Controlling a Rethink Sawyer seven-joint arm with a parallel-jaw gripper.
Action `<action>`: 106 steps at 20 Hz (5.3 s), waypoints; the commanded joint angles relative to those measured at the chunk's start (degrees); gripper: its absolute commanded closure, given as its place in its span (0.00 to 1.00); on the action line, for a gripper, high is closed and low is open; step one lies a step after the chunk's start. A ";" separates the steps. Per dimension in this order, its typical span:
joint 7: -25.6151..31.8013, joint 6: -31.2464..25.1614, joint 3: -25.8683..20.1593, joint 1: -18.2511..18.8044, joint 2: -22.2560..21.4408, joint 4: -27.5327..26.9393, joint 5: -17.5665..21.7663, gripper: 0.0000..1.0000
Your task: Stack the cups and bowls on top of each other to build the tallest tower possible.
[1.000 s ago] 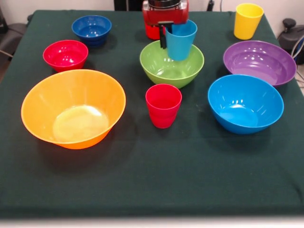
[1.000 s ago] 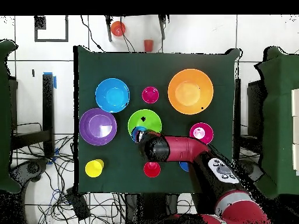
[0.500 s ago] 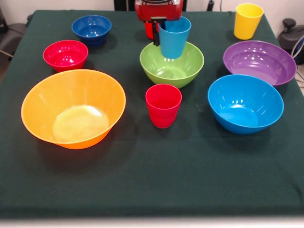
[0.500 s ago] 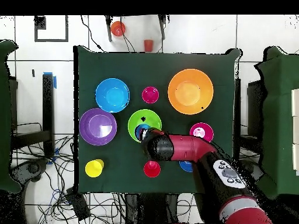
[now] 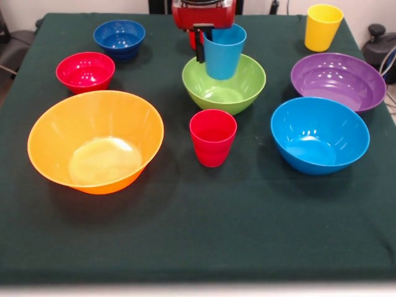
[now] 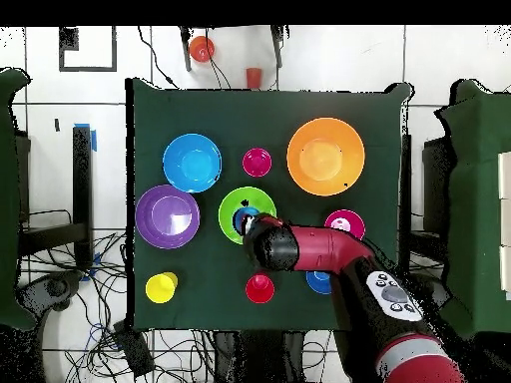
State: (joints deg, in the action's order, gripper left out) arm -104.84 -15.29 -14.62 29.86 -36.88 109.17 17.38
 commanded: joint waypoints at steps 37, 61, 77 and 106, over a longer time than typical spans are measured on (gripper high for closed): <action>-3.94 -2.97 5.45 -9.50 13.60 -11.12 0.20 1.00; 0.06 -9.67 4.40 -8.36 17.36 -20.16 1.88 1.00; 1.80 -7.25 3.95 -7.02 17.23 -18.56 4.26 0.00; -0.39 -6.83 4.35 -7.11 15.68 -16.24 3.38 0.00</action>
State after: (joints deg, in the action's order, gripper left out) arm -104.85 -24.91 -8.83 21.98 -25.12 93.79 16.79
